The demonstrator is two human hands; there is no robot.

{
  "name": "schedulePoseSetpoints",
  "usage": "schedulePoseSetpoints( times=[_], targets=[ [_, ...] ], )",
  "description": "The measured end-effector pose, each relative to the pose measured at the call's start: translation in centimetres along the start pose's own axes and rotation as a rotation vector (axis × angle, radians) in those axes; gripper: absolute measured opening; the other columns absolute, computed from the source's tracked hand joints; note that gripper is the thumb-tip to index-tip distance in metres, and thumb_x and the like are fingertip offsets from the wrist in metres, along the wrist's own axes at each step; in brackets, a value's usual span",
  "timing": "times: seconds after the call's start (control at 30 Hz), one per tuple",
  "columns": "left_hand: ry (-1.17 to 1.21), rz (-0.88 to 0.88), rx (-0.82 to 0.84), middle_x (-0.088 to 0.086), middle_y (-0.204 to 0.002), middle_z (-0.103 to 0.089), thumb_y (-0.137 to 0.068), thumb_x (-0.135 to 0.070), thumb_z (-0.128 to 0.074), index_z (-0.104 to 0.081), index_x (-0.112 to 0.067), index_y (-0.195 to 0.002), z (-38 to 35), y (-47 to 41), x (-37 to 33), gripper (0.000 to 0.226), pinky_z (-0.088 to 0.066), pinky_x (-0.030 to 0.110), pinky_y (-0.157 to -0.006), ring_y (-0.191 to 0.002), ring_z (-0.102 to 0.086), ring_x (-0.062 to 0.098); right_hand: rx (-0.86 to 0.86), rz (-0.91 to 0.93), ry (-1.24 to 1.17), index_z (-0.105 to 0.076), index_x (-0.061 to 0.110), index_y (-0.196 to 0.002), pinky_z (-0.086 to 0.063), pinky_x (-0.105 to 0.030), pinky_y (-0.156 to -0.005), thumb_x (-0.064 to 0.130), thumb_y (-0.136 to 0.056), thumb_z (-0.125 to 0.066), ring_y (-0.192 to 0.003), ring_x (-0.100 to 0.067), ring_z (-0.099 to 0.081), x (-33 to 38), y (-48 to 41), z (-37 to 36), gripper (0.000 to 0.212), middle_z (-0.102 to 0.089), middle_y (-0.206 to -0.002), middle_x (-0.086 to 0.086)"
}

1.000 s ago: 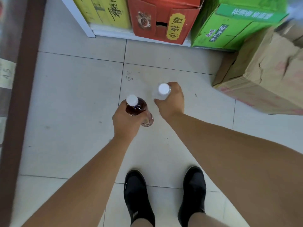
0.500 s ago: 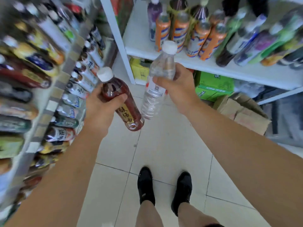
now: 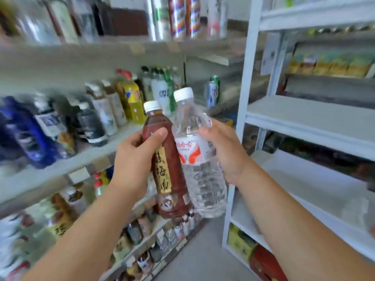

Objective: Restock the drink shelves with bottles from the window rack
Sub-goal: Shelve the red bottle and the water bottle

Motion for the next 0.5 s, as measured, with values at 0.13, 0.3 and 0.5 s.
schedulePoseSetpoints(
  times=[0.13, 0.3, 0.5],
  targets=[
    [0.061, -0.099, -0.089, 0.013, -0.082, -0.075, -0.084, -0.028, -0.075, -0.072, -0.015, -0.091, 3.8, 0.1, -6.5, 0.015, -0.06, 0.044, -0.068, -0.068, -0.072, 0.028, 0.108, -0.012, -0.085, -0.066, 0.029, -0.126, -0.031, -0.058, -0.115, 0.067, -0.066, -0.071, -0.127, -0.037, -0.053, 2.1, -3.2, -6.2, 0.07, -0.061, -0.134, -0.012],
    [0.078, -0.152, -0.185, 0.015, -0.079, -0.072, -0.081, -0.025, -0.078, -0.066, -0.007, -0.099, 7.7, -0.4, -8.2, 0.029, -0.056, 0.036, -0.059, -0.065, -0.07, 0.028, 0.251, 0.013, -0.04, -0.058, 0.03, -0.13, -0.048, -0.046, -0.104, 0.066, -0.061, -0.077, -0.123, -0.02, -0.061, 2.2, -4.9, -11.8, 0.081, -0.068, -0.129, 0.0],
    [0.059, -0.172, -0.256, 0.016, -0.087, -0.073, -0.08, -0.028, -0.08, -0.068, -0.011, -0.099, 11.5, -2.1, -9.1, 0.029, -0.057, 0.039, -0.065, -0.073, -0.072, 0.031, 0.328, 0.07, -0.099, -0.064, 0.015, -0.12, -0.054, -0.052, -0.094, 0.031, -0.062, -0.083, -0.104, -0.031, -0.071, 2.4, -7.4, -15.7, 0.063, -0.074, -0.112, -0.011]
  ],
)
Point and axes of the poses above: each hand's wrist, its own y-axis away from the middle knuckle, its own z-axis out of the back of the hand, x = y × z, the point moved 4 cm from there along -y, towards the middle knuckle
